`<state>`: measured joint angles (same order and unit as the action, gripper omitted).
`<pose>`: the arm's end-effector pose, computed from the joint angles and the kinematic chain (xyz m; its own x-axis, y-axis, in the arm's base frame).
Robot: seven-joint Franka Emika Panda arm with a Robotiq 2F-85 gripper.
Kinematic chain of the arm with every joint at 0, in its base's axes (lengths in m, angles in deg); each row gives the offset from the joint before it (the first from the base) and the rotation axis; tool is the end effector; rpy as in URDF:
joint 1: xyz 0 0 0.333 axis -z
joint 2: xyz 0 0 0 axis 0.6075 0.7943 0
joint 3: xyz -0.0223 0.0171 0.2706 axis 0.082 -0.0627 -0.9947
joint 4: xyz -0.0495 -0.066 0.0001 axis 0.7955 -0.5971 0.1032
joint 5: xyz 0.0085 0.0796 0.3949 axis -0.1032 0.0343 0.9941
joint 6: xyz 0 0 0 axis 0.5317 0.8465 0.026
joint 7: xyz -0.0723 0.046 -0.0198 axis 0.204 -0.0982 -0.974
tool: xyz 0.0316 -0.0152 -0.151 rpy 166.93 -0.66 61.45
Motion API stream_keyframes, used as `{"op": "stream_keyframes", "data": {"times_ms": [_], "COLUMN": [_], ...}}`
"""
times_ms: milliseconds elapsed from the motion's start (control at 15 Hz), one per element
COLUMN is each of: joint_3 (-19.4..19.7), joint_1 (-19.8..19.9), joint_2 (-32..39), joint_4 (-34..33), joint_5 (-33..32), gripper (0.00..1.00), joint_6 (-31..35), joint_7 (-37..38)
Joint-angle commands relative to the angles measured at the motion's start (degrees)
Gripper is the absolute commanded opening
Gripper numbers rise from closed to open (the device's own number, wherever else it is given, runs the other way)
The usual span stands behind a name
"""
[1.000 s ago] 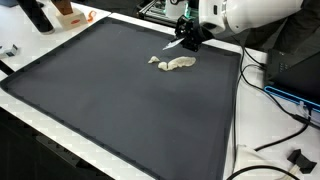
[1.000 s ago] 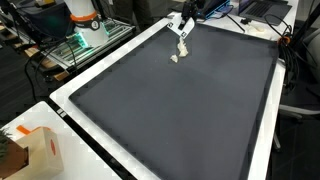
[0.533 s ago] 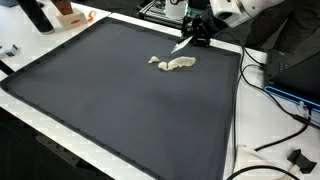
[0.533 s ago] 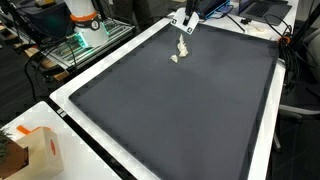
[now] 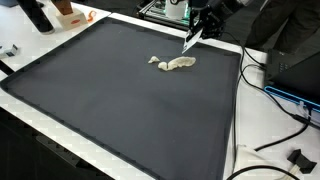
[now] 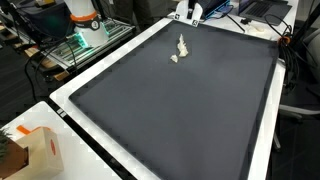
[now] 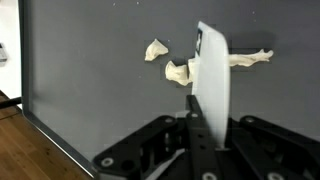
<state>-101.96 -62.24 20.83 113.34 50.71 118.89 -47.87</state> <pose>0.4757 0.2859 0.2227 0.9569 0.2890 -0.0294 0.2613 -0.8121 0.5217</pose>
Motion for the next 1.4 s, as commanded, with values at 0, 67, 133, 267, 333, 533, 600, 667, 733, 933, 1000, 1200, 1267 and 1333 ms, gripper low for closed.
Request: {"op": "stream_keyframes", "data": {"times_ms": [0, 67, 133, 267, 333, 533, 600, 667, 733, 933, 1000, 1200, 1267, 1333], "joint_3": [-1.4, -1.5, -1.6, -1.7, -1.8, -2.0, -2.2, -2.3, -2.3, -2.4, -2.4, -2.6, -2.8, -2.9], "joint_1": [2.4, 2.8, 3.1, 3.8, 4.1, 4.8, 5.1, 5.2, 5.5, 5.9, 6.0, 6.2, 6.4, 6.5], "joint_2": [-5.8, -6.9, -7.9, -9.7, -10.6, -13.0, -13.8, -14.6, -15.4, -17.2, -17.8, -19.8, -16.9, -17.5], "joint_4": [6.3, 7.4, 8.4, 10.1, 10.9, 12.8, 13.5, 14.0, 14.6, 15.7, 15.9, 15.9, 13.7, 13.8], "joint_5": [3.3, 4.2, 5.4, 8.2, 9.8, 13.4, 14.7, 15.8, 16.9, 20.1, 20.8, 21.9, 19.9, 20.1], "gripper": [0.01, 0.01, 0.01, 0.01, 0.01, 0.01, 0.01, 0.01, 0.01, 0.01, 0.01, 0.01, 0.04, 0.04], "joint_6": [6.6, 8.3, 9.9, 12.6, 13.8, 15.9, 16.7, 17.0, 17.9, 18.6, 18.4, 17.2, 16.8, 16.8], "joint_7": [-5.3, -6.8, -8.6, -12.0, -13.9, -18.4, -20.4, -21.9, -23.4, -27.4, -28.2, -29.9, -27.8, -28.2]}}
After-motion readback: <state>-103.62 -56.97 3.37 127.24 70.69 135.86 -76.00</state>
